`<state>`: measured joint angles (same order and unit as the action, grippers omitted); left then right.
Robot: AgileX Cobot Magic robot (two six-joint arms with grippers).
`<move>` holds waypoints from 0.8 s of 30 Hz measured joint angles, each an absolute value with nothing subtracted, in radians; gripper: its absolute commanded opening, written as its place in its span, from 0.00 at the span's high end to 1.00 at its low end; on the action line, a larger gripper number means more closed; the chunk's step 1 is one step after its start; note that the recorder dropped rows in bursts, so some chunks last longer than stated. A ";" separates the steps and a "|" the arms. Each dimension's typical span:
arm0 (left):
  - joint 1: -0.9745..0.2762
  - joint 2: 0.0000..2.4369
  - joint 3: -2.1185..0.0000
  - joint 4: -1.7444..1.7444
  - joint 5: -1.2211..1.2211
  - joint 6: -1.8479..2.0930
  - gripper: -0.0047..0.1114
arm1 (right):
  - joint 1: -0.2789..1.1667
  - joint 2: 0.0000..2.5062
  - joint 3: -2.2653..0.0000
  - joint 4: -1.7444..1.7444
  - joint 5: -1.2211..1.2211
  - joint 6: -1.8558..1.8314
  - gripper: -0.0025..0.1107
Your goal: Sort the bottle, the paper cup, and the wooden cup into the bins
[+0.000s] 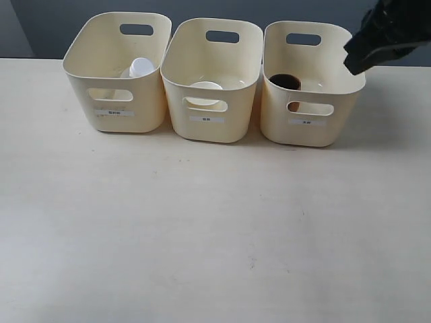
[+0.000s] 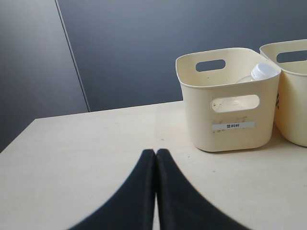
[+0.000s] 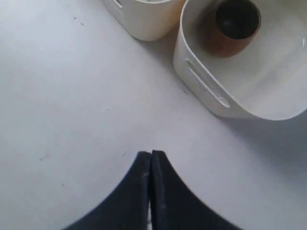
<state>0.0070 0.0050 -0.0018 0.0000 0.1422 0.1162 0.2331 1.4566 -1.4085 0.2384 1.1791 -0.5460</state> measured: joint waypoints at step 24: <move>0.007 0.005 -0.002 0.000 0.142 0.116 0.96 | 0.233 0.519 -0.941 0.385 1.049 -0.397 0.99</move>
<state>0.0070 0.0050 -0.0018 0.0000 0.1422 0.1162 0.2331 0.5188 -0.9407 0.3847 1.0489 -0.3967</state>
